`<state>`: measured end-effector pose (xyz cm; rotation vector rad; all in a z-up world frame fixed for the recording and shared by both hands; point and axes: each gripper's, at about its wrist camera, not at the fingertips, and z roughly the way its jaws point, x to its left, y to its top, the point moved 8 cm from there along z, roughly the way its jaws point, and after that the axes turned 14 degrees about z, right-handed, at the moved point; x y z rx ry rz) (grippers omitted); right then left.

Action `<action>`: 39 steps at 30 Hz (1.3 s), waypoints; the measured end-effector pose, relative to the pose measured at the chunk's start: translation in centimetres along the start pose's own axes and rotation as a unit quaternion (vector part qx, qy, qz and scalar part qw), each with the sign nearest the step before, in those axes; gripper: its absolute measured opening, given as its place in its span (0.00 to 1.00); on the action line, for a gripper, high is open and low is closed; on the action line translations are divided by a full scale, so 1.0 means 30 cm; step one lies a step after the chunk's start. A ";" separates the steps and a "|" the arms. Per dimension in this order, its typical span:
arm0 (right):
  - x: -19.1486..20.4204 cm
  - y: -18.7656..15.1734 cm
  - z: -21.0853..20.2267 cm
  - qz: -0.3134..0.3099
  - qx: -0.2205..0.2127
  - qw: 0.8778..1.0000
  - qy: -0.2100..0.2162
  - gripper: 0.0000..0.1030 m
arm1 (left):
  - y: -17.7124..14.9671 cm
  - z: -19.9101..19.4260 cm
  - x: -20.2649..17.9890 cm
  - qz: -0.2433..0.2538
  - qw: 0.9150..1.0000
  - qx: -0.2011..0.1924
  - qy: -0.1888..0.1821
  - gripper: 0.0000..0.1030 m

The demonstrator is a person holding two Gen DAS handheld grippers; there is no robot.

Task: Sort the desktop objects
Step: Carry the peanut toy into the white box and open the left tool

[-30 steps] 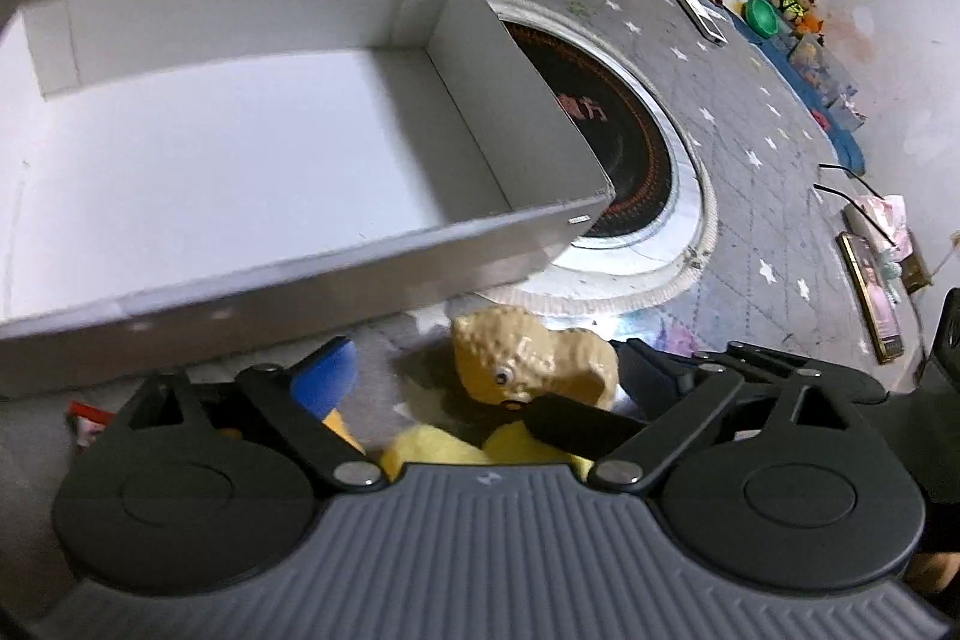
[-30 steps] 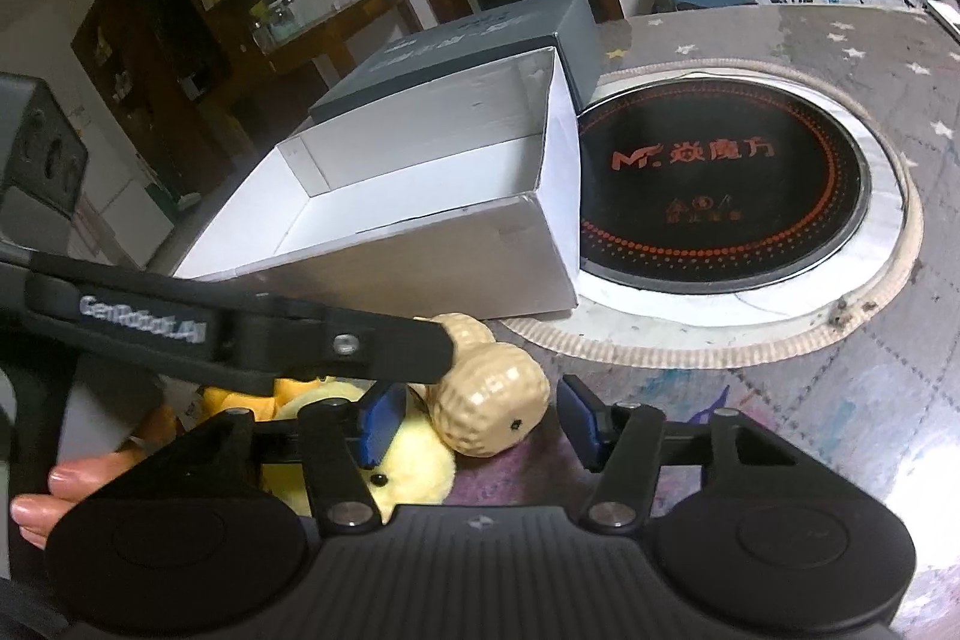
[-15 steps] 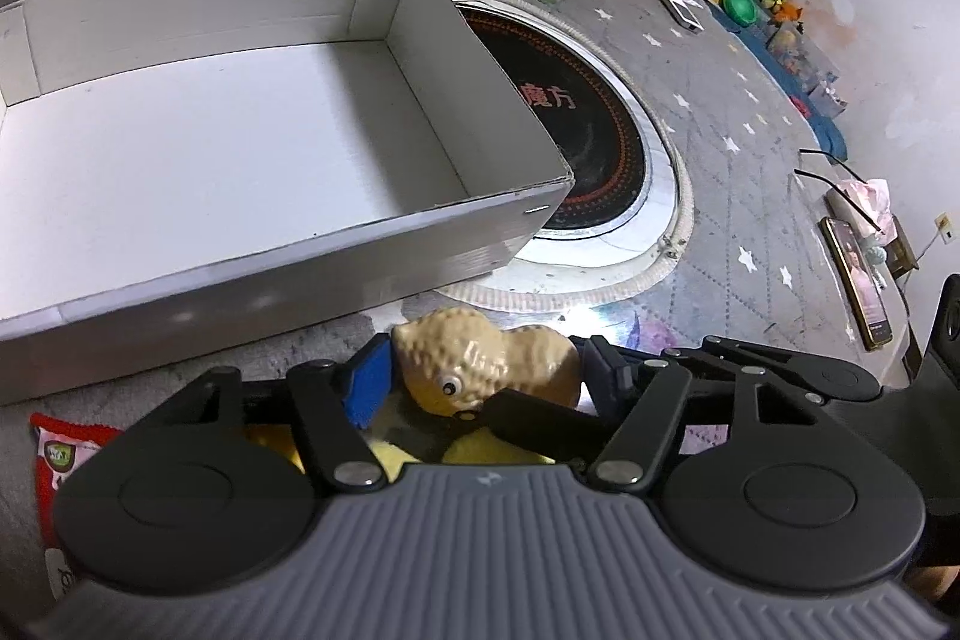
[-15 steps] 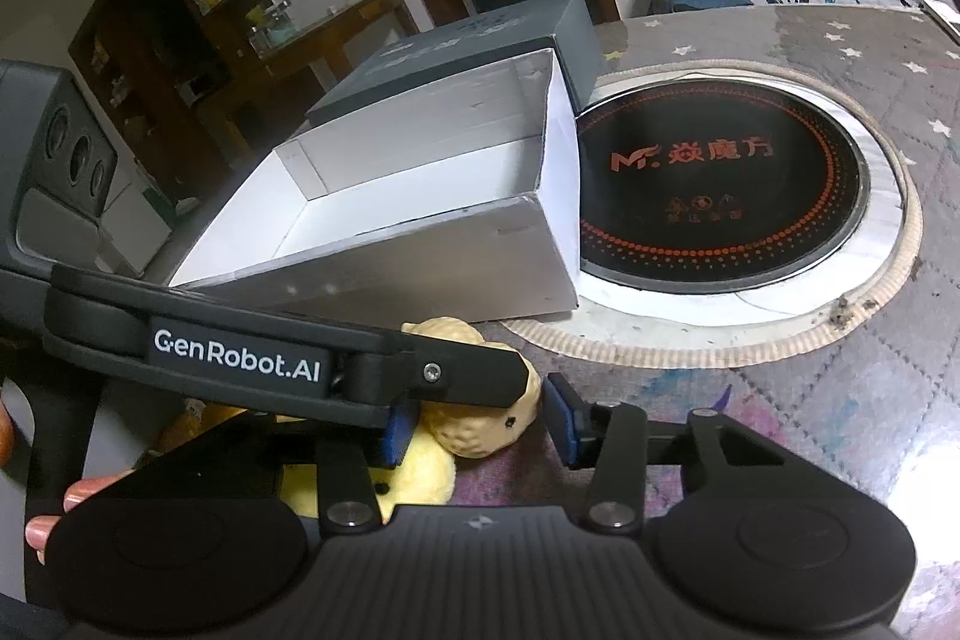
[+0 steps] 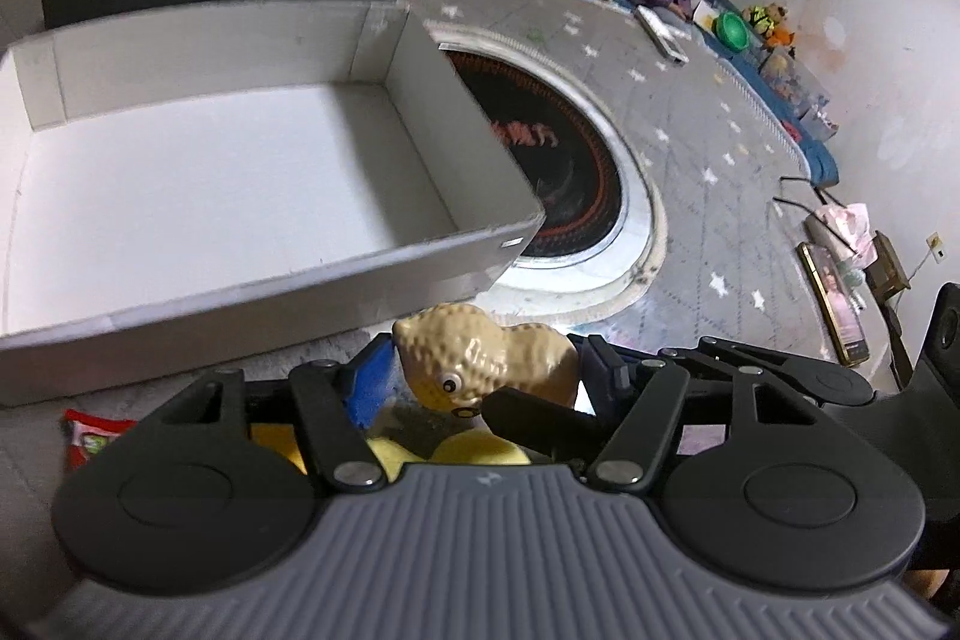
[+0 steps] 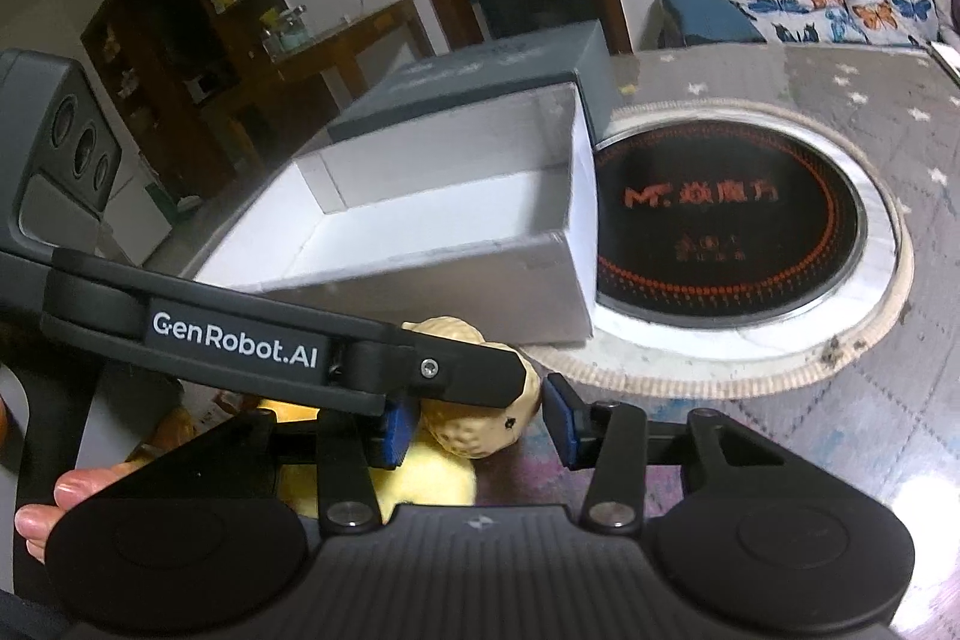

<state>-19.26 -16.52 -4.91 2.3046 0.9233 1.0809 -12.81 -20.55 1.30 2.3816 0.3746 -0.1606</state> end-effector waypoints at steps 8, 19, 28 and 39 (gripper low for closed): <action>0.119 0.090 -0.086 -0.038 -0.037 0.998 0.025 0.43 | 0.099 -0.158 0.013 0.010 0.998 -0.053 0.024 0.64; 0.221 0.250 0.082 -0.058 -0.035 0.997 0.043 0.43 | 0.204 -0.106 0.232 -0.025 0.997 -0.044 0.056 0.64; 0.197 0.265 0.303 -0.036 0.020 0.999 0.030 0.43 | 0.179 0.047 0.391 -0.066 0.996 -0.005 0.056 0.64; 0.181 0.211 0.445 -0.039 0.072 0.997 0.002 0.44 | 0.109 0.109 0.488 -0.099 0.994 0.019 0.052 0.64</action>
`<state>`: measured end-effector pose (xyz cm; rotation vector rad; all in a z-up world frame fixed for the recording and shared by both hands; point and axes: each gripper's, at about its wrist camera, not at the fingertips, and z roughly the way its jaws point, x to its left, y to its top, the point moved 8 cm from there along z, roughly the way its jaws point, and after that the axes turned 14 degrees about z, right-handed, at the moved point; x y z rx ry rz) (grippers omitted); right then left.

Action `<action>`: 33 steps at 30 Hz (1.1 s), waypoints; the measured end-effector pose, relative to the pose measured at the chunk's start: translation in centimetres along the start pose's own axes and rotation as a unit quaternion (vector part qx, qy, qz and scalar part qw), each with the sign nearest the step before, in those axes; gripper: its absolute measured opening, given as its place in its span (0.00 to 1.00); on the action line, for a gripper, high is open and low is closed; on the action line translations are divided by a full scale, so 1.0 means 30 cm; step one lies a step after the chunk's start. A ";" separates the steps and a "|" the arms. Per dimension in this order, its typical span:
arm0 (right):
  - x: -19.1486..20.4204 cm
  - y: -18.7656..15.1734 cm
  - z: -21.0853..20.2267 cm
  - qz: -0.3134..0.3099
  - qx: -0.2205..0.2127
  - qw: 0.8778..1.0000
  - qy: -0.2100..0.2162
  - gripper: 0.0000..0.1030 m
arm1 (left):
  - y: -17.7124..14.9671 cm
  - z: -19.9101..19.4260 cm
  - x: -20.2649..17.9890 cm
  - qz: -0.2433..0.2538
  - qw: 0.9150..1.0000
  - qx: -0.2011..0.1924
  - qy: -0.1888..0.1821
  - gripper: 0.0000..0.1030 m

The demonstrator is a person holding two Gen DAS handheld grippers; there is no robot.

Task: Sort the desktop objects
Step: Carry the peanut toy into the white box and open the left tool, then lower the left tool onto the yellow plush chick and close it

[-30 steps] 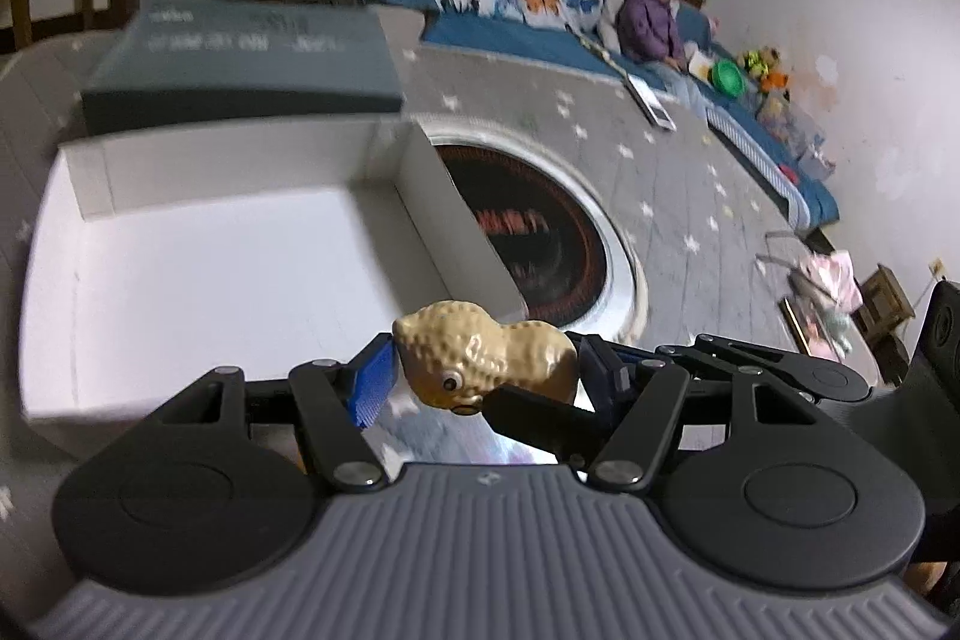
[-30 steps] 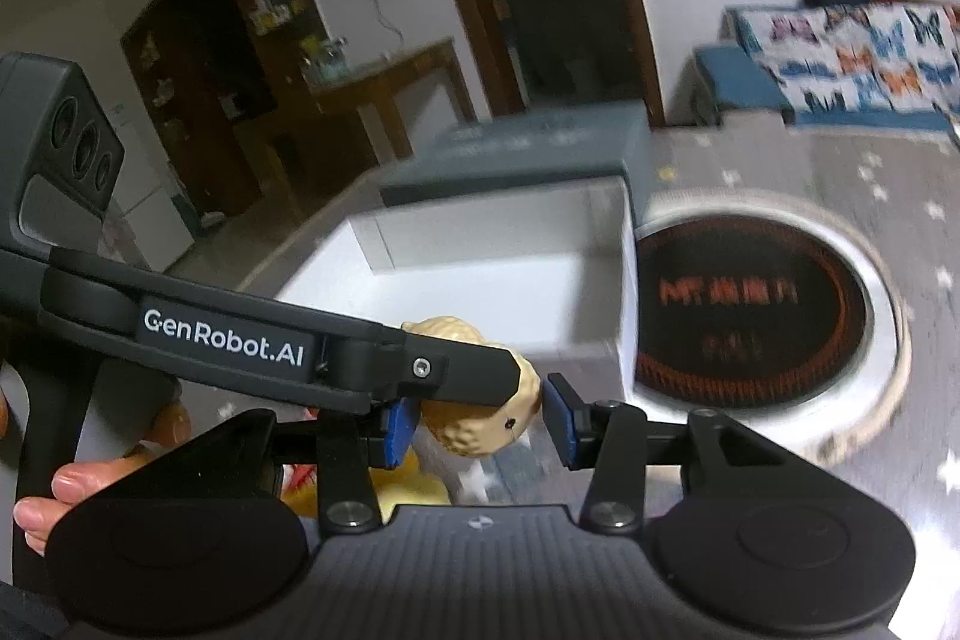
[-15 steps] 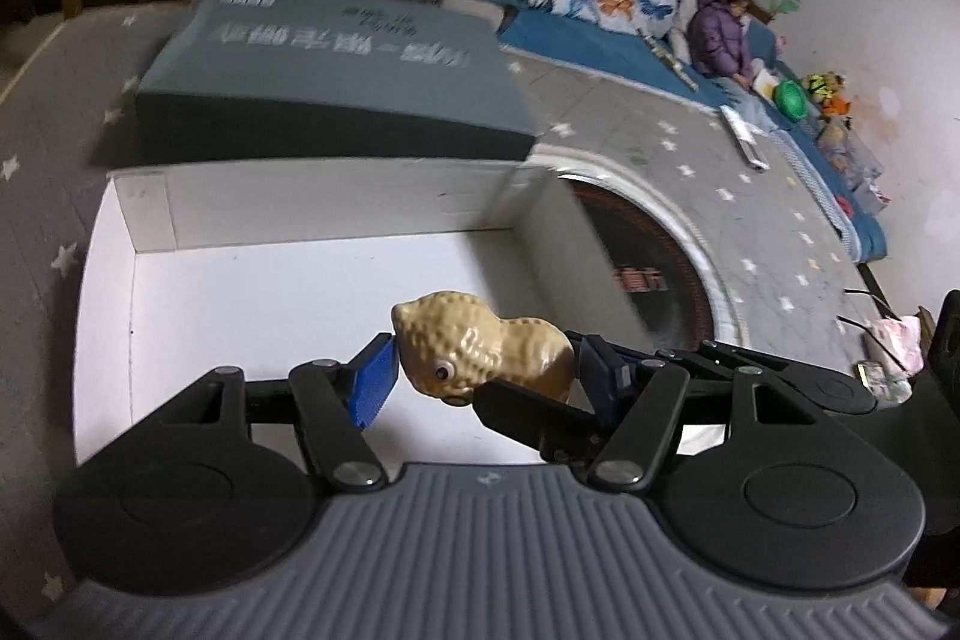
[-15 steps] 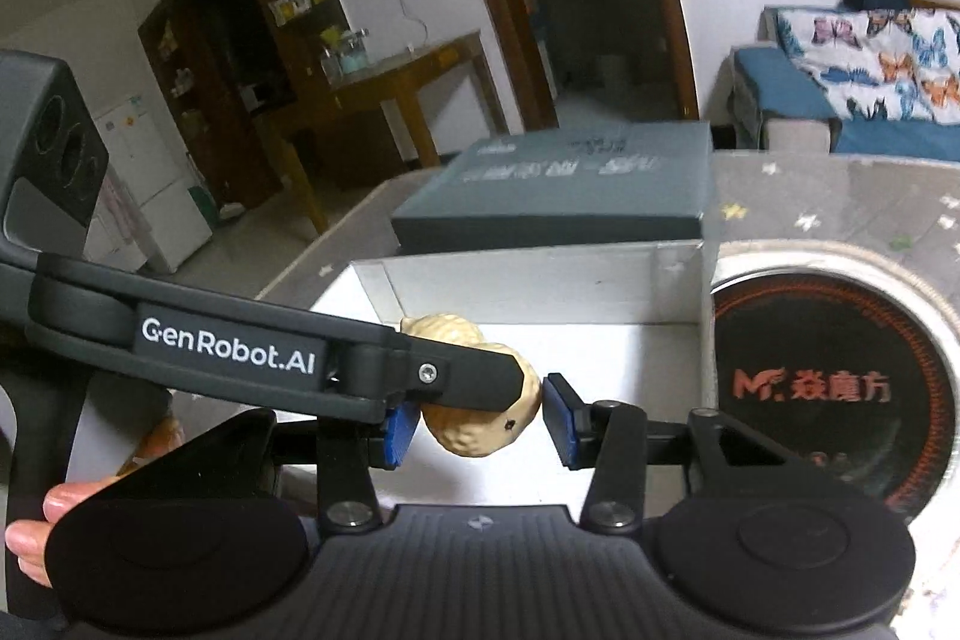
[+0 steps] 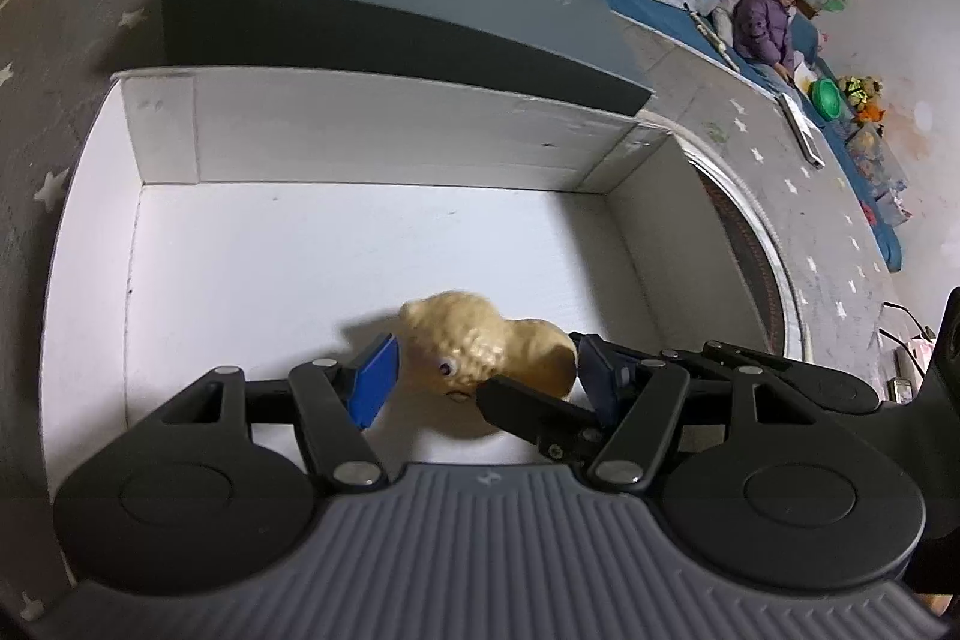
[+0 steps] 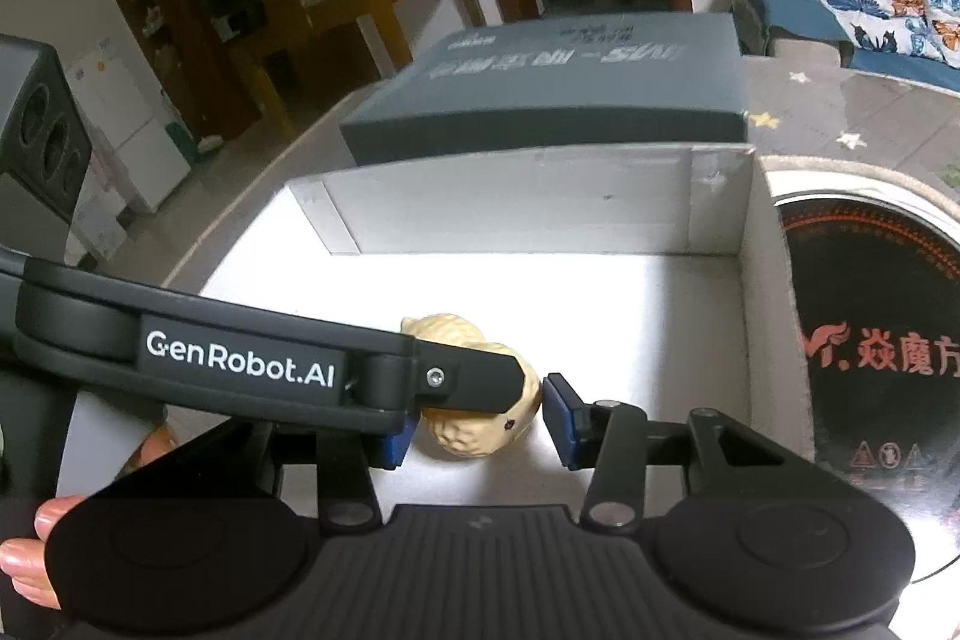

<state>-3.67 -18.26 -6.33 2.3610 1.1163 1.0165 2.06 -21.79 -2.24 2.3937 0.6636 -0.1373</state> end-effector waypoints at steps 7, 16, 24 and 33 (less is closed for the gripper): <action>0.002 -0.012 0.010 -0.005 0.003 1.000 -0.007 0.45 | -0.005 -0.040 0.004 0.004 1.000 -0.010 0.011 0.64; 0.004 -0.031 -0.099 -0.017 -0.030 0.999 -0.009 0.58 | -0.037 -0.162 -0.023 0.006 0.999 -0.041 0.016 0.64; 0.025 -0.084 -0.272 -0.049 -0.072 0.996 -0.005 0.75 | -0.111 -0.276 -0.099 0.037 0.997 -0.065 0.025 0.68; 0.015 -0.210 -0.425 -0.066 -0.082 0.994 0.002 0.85 | -0.236 -0.370 -0.216 0.079 0.993 -0.079 0.022 0.71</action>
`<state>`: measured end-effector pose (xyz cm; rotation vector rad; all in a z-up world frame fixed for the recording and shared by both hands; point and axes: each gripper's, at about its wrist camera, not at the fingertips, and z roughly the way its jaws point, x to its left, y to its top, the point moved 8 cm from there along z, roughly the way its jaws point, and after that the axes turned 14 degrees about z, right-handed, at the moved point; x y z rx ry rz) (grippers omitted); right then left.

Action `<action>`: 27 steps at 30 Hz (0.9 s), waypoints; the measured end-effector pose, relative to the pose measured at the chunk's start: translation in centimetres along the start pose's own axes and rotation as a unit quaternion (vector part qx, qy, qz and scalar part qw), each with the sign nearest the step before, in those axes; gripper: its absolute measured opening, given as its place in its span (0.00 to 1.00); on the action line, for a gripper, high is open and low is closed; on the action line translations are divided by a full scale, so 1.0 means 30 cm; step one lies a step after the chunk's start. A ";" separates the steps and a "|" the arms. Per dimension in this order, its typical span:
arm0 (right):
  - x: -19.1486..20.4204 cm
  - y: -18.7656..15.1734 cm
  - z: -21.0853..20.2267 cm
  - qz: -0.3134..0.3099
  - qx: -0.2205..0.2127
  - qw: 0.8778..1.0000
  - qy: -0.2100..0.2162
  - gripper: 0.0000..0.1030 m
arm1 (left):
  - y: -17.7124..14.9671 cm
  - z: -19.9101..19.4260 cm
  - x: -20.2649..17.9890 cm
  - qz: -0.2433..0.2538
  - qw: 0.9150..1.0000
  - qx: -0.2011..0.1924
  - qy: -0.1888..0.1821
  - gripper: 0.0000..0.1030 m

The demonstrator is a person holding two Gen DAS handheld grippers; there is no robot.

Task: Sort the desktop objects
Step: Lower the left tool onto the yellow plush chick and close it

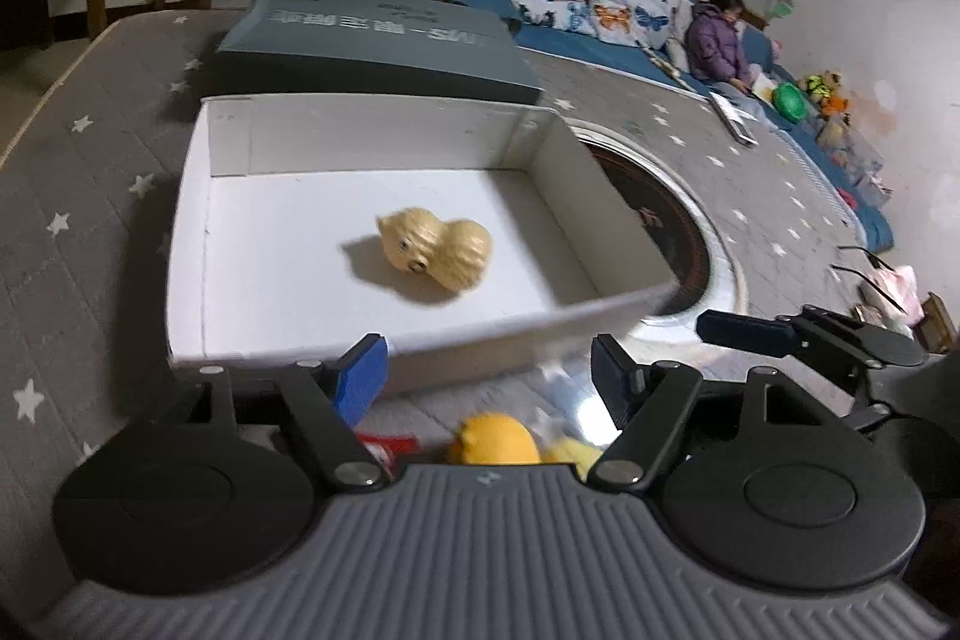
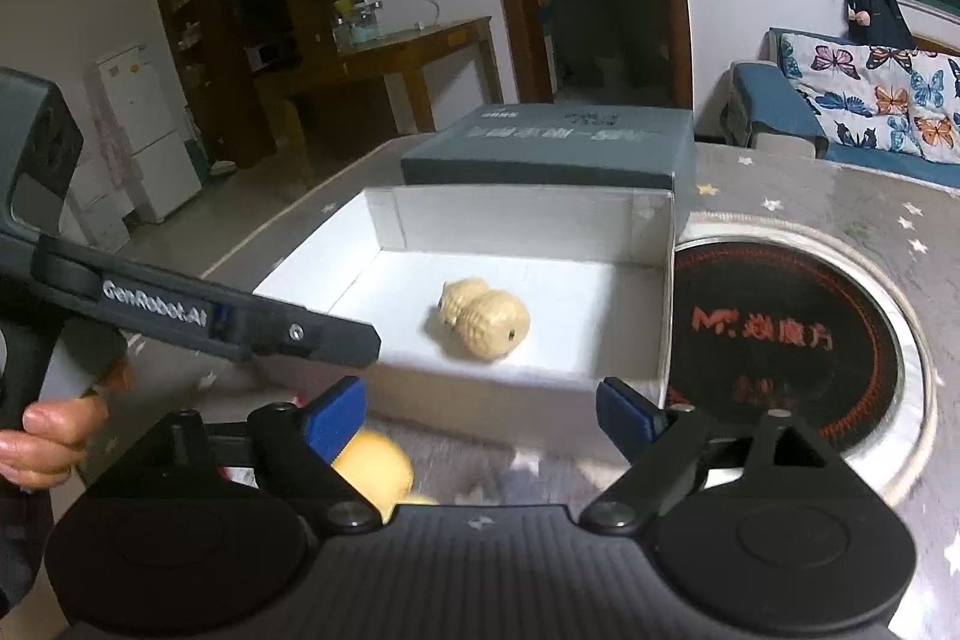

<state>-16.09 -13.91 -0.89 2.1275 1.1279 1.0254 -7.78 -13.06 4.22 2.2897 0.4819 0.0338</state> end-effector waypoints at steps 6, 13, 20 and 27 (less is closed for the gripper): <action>-0.003 -0.095 -0.063 -0.003 0.010 1.000 -0.002 0.88 | -0.040 -0.036 -0.105 0.018 0.999 -0.004 -0.030 0.71; -0.001 -0.195 -0.047 0.002 0.030 1.000 -0.004 0.88 | -0.070 0.009 -0.202 0.035 0.997 0.015 -0.061 0.71; -0.015 -0.245 0.024 0.007 0.041 0.999 -0.019 0.83 | -0.074 0.077 -0.219 0.027 0.996 0.035 -0.076 0.71; -0.033 -0.241 0.011 0.016 0.045 0.999 -0.004 0.71 | -0.069 0.136 -0.231 0.025 0.995 0.051 -0.080 0.71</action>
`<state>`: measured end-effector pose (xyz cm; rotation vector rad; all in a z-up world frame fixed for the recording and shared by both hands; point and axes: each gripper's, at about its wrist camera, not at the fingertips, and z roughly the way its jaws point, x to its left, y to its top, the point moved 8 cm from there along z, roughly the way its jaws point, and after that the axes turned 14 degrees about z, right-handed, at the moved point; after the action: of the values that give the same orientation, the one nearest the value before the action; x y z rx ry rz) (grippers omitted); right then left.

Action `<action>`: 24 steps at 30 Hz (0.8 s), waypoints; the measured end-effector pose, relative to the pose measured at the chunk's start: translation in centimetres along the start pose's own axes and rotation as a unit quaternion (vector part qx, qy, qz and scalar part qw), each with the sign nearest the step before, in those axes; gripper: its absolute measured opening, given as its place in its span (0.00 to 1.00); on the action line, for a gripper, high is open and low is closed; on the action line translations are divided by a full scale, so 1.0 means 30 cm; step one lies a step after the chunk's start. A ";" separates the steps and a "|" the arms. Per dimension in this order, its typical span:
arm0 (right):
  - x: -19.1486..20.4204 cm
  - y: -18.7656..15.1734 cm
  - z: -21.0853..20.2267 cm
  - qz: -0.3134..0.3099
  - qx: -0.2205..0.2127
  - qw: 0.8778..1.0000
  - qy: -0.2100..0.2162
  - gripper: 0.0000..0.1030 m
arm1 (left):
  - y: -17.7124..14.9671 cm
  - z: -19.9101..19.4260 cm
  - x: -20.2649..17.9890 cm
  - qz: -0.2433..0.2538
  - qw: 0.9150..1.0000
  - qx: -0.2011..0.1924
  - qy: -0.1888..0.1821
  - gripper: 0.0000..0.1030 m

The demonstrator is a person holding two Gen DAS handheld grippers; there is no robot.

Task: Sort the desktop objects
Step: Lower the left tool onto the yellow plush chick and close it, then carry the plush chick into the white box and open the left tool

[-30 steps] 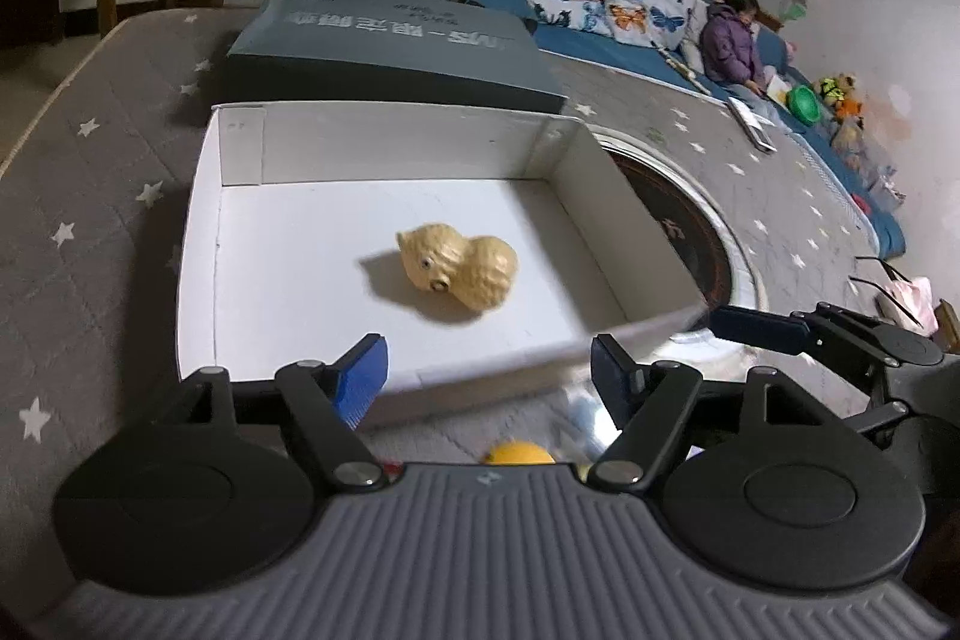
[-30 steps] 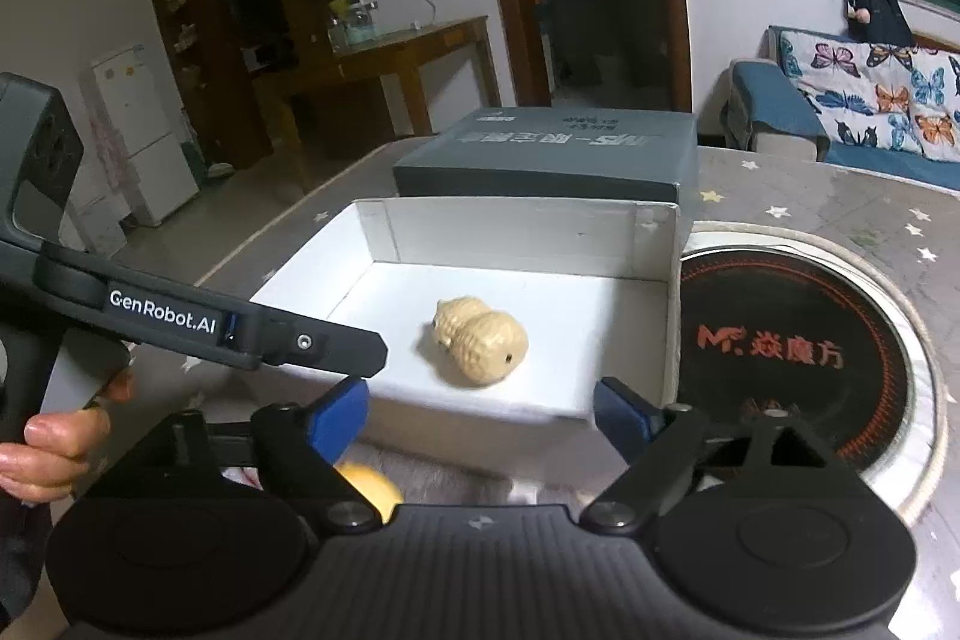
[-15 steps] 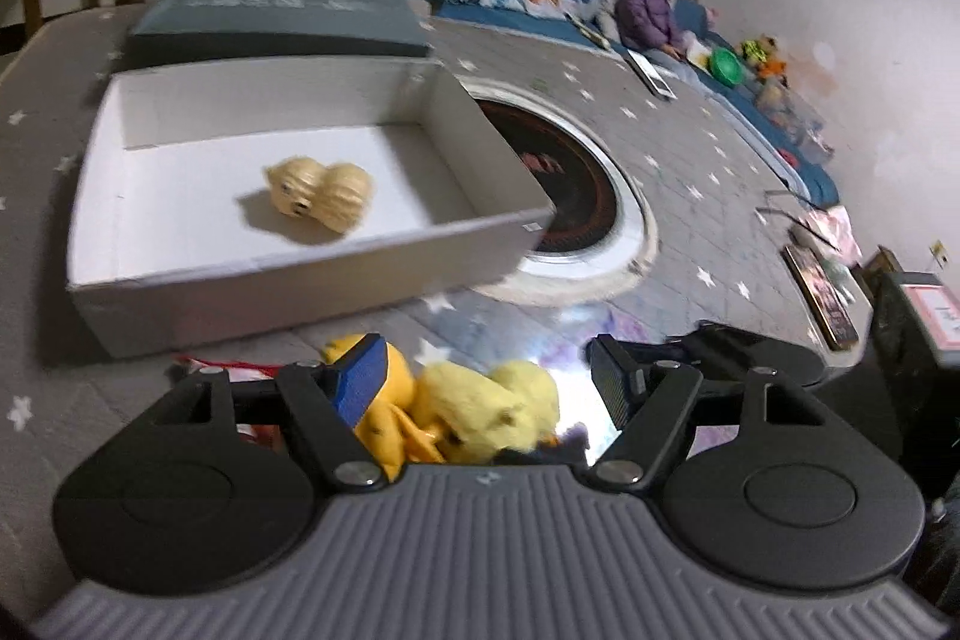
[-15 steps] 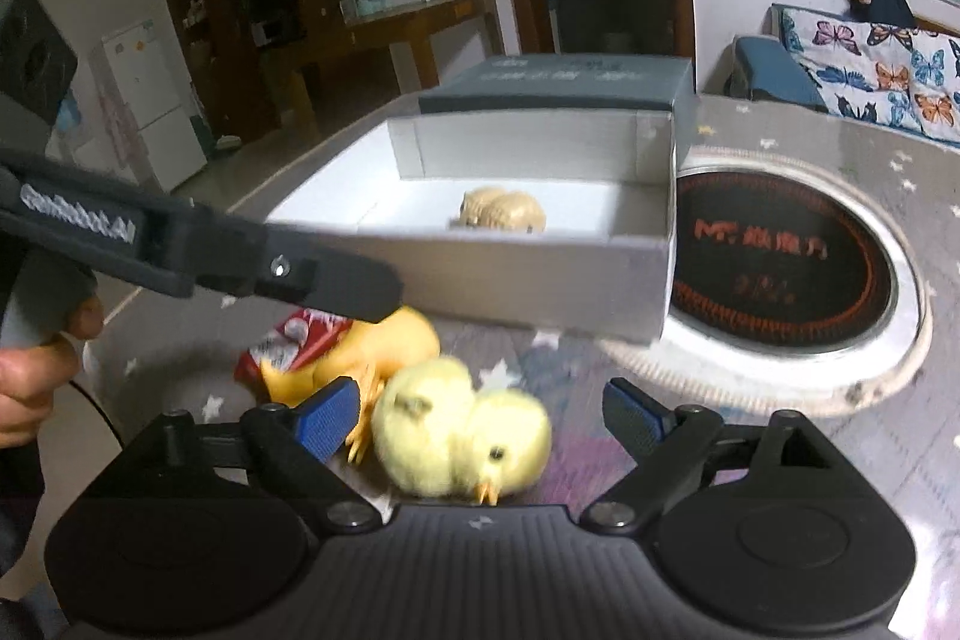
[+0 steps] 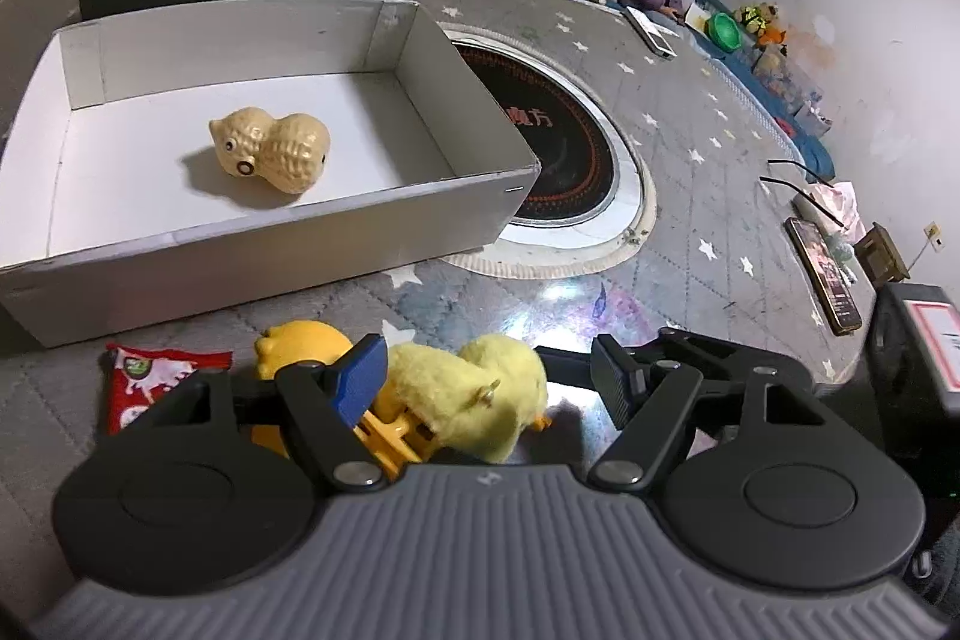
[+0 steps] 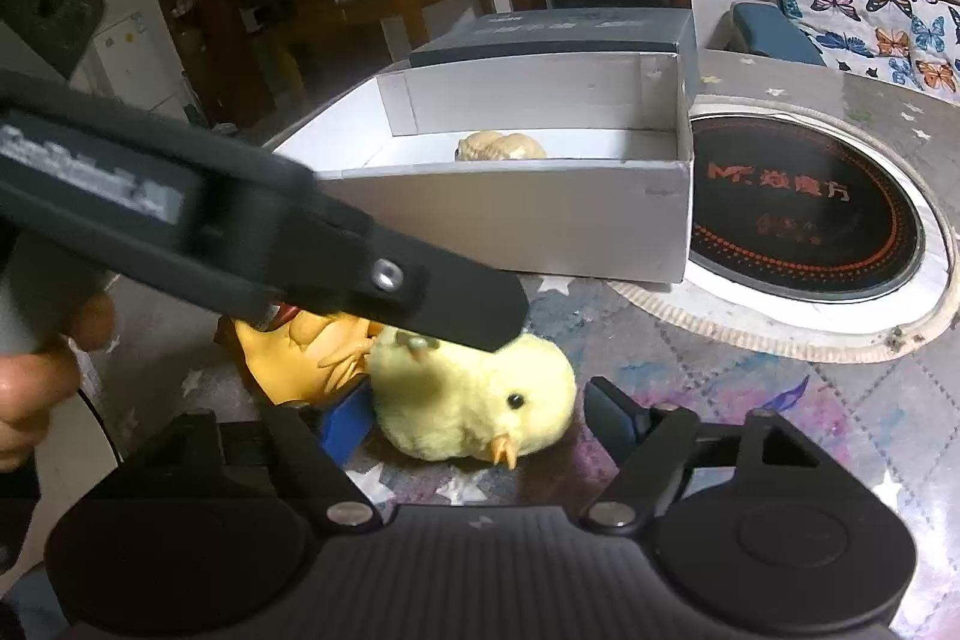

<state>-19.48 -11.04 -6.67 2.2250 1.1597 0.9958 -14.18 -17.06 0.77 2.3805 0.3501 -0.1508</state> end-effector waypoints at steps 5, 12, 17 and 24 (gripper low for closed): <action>-0.035 0.014 -0.034 -0.006 -0.009 1.000 -0.019 0.70 | 0.006 0.035 0.008 -0.007 1.000 0.011 -0.005 0.71; -0.052 0.006 -0.040 -0.004 -0.004 1.000 -0.015 0.73 | -0.008 0.096 0.017 -0.017 0.999 0.032 -0.006 0.71; -0.050 -0.004 -0.011 -0.012 0.003 1.000 -0.012 0.77 | -0.009 0.110 0.012 -0.018 0.999 0.033 -0.010 0.71; -0.051 -0.001 0.021 -0.007 0.010 1.000 -0.007 0.69 | -0.009 0.115 -0.002 -0.009 0.999 0.036 -0.001 0.71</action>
<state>-19.61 -12.33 -7.71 2.2332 1.1835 0.9664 -14.36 -19.20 -1.93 2.4484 0.3714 -0.1769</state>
